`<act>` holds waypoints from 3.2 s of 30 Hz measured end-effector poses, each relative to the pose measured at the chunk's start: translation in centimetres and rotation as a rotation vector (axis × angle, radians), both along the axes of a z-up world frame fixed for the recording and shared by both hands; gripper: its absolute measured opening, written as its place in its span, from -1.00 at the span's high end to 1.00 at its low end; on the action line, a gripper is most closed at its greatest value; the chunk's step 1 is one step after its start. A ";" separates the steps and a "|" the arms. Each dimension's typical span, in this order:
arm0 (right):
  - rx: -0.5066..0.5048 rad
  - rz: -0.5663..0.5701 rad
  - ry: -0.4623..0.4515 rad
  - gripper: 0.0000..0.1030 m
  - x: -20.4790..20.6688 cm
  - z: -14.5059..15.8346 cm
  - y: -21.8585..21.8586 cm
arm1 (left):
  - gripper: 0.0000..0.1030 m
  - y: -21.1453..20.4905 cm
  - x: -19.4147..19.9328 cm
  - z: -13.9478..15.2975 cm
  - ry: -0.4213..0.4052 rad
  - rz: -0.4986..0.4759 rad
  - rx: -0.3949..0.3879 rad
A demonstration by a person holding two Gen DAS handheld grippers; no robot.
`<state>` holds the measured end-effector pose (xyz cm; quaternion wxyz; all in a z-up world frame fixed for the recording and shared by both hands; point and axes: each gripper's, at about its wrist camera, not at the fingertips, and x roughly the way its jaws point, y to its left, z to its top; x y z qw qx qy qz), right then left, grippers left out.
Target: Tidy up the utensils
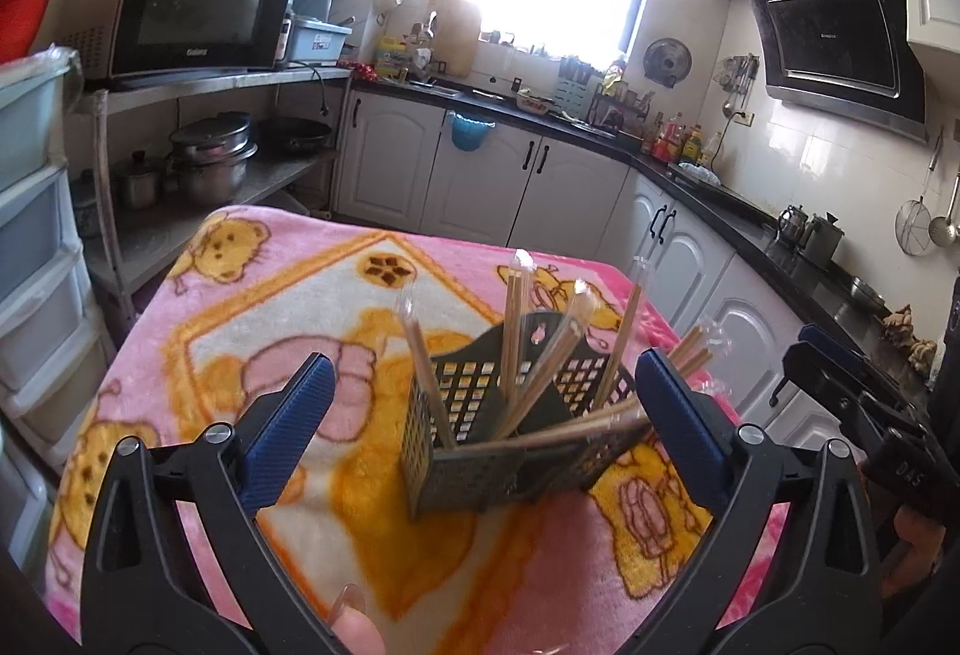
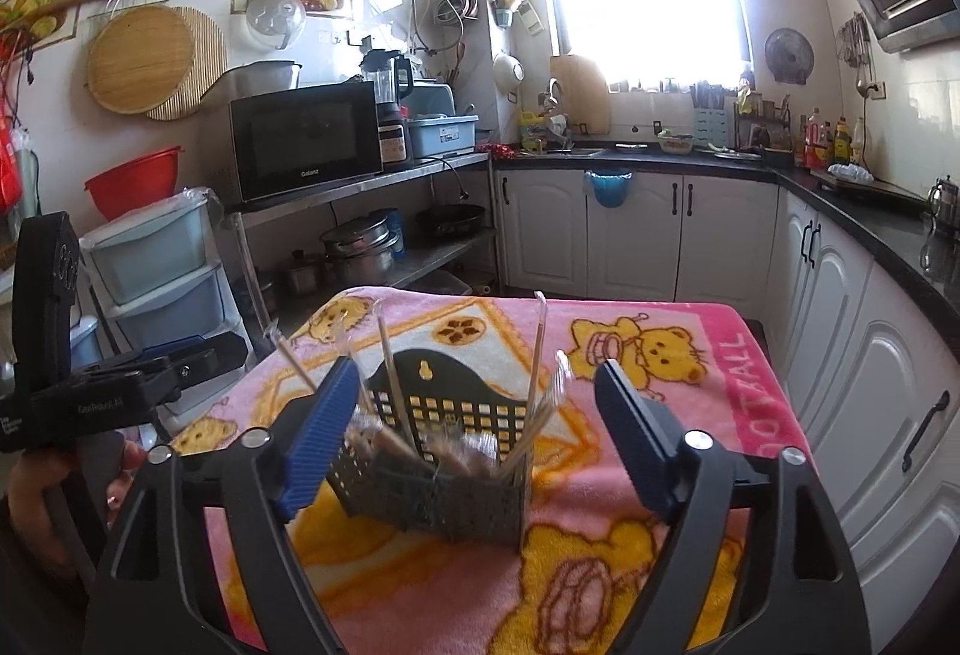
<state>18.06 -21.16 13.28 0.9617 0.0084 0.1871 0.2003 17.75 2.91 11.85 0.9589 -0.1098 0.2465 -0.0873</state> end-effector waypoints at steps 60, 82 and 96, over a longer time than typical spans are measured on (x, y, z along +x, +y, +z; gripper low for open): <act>-0.031 -0.110 -0.137 -0.88 -8.8 -12.6 0.3 | -0.80 -1.9 -8.4 -11.4 -0.128 0.129 0.120; -0.022 -0.128 -0.134 -0.88 -9.1 -12.9 0.3 | -0.80 -1.7 -8.4 -11.4 -0.133 0.133 0.124; -0.019 -0.137 -0.140 -0.88 -9.4 -12.9 0.3 | -0.80 -1.7 -8.5 -11.4 -0.134 0.133 0.123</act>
